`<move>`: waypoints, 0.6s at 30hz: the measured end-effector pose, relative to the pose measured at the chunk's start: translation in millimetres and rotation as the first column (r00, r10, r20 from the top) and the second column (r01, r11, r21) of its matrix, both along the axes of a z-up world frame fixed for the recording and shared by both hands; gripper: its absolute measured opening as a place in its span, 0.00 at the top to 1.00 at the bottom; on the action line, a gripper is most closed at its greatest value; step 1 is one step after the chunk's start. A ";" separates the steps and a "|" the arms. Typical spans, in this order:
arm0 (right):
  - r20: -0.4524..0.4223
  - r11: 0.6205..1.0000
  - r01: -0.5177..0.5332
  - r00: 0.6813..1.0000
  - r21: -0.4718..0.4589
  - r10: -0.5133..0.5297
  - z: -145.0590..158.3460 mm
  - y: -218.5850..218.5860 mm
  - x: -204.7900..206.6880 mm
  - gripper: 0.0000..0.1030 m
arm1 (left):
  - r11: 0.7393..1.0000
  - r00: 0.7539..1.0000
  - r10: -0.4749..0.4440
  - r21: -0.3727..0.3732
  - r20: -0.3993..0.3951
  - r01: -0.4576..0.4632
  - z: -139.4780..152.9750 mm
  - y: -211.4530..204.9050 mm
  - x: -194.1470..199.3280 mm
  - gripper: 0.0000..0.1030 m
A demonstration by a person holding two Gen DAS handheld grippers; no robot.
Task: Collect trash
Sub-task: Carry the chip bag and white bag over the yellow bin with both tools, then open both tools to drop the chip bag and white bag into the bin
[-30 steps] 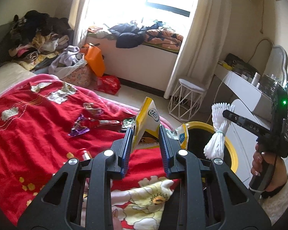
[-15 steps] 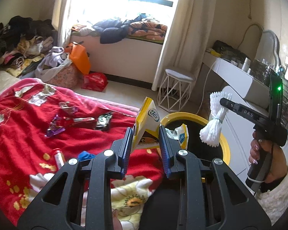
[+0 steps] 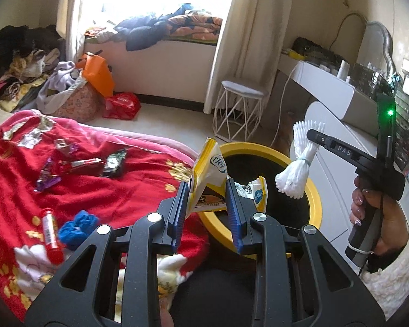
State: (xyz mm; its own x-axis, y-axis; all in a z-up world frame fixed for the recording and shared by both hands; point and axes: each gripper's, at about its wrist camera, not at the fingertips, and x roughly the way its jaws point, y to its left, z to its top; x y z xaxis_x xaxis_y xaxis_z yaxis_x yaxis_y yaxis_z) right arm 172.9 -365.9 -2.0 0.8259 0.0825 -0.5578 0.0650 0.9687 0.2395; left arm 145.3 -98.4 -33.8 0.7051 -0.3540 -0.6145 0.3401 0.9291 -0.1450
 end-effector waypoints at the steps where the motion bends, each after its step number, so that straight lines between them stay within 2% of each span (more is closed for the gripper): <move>1: -0.010 1.000 0.004 1.000 -0.003 -0.004 -3.4 -2.6 1.4 0.86 | 1.000 1.000 -0.008 0.002 -0.008 0.008 -2.6 -4.6 1.9 0.79; 7: -0.054 1.000 0.002 0.999 -0.020 -0.003 -20.1 -13.3 8.4 0.86 | 0.999 0.998 -0.044 0.019 -0.047 0.045 -19.7 -29.4 11.9 0.79; 11: -0.073 1.000 -0.001 0.997 0.001 0.001 -28.8 -20.0 12.1 0.86 | 0.998 0.995 -0.061 0.027 -0.082 0.063 -34.1 -43.5 20.2 0.78; 14: -0.091 0.999 -0.021 0.996 0.037 0.024 -33.4 -23.5 14.8 0.81 | 0.997 0.993 -0.069 0.017 -0.097 0.071 -41.7 -51.1 26.8 0.76; 15: -0.096 0.998 -0.030 0.995 0.054 0.035 -35.1 -24.6 15.4 0.77 | 0.997 0.992 -0.073 0.005 -0.101 0.074 -43.4 -52.2 28.7 0.69; 16: -0.097 0.998 -0.033 0.995 0.060 0.039 -35.6 -26.0 15.3 0.68 | 0.997 0.991 -0.077 -0.011 -0.105 0.077 -44.7 -52.5 30.6 0.61; 17: -0.099 0.997 -0.033 0.994 0.064 0.040 -35.5 -25.9 14.1 0.61 | 0.997 0.992 -0.071 -0.019 -0.105 0.070 -45.0 -51.1 31.3 0.44; 18: -0.101 0.997 -0.032 0.994 0.072 0.039 -35.6 -26.5 12.8 0.59 | 0.998 0.993 -0.060 -0.021 -0.102 0.058 -43.8 -49.1 31.6 0.36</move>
State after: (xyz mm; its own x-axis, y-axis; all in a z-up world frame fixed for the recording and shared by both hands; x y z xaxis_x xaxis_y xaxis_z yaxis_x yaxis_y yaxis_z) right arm 185.7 -392.3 -37.6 0.7607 0.1528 -0.6309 0.0581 0.9520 0.3006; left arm 176.9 -147.5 -77.7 0.6166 -0.4046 -0.6754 0.3765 0.9049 -0.1984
